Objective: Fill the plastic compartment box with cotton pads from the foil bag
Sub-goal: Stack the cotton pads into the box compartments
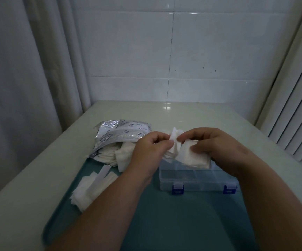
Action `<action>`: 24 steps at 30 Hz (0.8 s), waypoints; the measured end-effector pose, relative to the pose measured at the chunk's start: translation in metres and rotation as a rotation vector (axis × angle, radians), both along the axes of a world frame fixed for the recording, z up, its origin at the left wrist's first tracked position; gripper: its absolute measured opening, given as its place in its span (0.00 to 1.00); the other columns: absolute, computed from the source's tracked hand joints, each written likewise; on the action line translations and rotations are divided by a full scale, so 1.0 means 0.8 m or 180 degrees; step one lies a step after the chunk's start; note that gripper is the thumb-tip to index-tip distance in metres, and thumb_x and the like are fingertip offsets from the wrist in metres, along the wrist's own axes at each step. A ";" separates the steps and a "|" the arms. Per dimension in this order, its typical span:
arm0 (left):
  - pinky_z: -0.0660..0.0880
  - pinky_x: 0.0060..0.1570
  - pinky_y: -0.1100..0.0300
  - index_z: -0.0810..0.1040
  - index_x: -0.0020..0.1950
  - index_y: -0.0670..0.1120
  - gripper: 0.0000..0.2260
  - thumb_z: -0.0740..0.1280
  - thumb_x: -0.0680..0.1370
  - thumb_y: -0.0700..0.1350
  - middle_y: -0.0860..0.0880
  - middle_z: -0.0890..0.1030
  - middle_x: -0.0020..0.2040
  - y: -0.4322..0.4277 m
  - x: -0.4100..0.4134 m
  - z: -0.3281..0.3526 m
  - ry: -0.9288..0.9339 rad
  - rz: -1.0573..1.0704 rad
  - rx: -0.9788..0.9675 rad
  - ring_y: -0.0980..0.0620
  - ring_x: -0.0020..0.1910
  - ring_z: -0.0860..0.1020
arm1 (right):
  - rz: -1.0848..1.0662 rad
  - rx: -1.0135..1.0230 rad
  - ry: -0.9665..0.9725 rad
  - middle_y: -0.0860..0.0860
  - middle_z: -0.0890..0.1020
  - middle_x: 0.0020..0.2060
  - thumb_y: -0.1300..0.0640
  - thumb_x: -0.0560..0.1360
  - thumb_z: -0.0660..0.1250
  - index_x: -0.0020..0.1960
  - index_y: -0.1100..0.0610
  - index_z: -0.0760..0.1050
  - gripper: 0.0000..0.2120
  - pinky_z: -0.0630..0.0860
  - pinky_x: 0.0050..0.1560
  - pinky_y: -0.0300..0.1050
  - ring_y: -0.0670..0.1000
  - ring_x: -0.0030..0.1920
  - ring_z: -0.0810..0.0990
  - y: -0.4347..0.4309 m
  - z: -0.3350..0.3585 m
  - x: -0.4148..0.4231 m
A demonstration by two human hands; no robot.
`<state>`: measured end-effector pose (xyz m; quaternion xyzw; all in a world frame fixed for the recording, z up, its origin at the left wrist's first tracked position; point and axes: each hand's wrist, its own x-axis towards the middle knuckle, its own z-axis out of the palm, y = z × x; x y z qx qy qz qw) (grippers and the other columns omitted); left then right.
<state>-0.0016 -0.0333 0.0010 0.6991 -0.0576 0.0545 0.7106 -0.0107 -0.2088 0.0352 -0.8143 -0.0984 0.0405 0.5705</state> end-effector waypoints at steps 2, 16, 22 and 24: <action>0.76 0.44 0.59 0.83 0.44 0.46 0.03 0.71 0.74 0.39 0.50 0.83 0.41 0.000 0.000 -0.001 0.0001 0.0090 0.0131 0.54 0.42 0.80 | 0.0010 -0.0034 -0.0024 0.50 0.81 0.54 0.70 0.72 0.62 0.47 0.52 0.84 0.18 0.78 0.53 0.53 0.56 0.54 0.77 0.001 0.001 -0.001; 0.66 0.36 0.57 0.67 0.37 0.51 0.14 0.68 0.72 0.36 0.50 0.70 0.37 0.003 0.003 -0.008 -0.0406 0.0460 0.0502 0.53 0.35 0.67 | -0.0397 0.0433 -0.0008 0.58 0.80 0.51 0.67 0.71 0.70 0.54 0.53 0.74 0.15 0.80 0.49 0.56 0.62 0.51 0.80 -0.012 0.005 0.005; 0.72 0.40 0.74 0.83 0.45 0.54 0.19 0.62 0.75 0.31 0.57 0.83 0.47 0.001 -0.002 0.000 -0.0344 0.0211 0.0452 0.67 0.41 0.77 | -0.0432 0.1047 -0.0145 0.55 0.83 0.42 0.65 0.72 0.70 0.48 0.58 0.79 0.05 0.78 0.40 0.46 0.56 0.45 0.82 -0.010 0.009 0.004; 0.71 0.41 0.75 0.83 0.47 0.54 0.17 0.64 0.74 0.33 0.57 0.82 0.48 0.001 -0.003 0.002 -0.0367 0.0236 0.0627 0.68 0.42 0.77 | -0.0418 0.0977 -0.0131 0.54 0.83 0.45 0.64 0.74 0.68 0.50 0.57 0.79 0.06 0.78 0.41 0.45 0.55 0.47 0.82 -0.005 0.007 0.003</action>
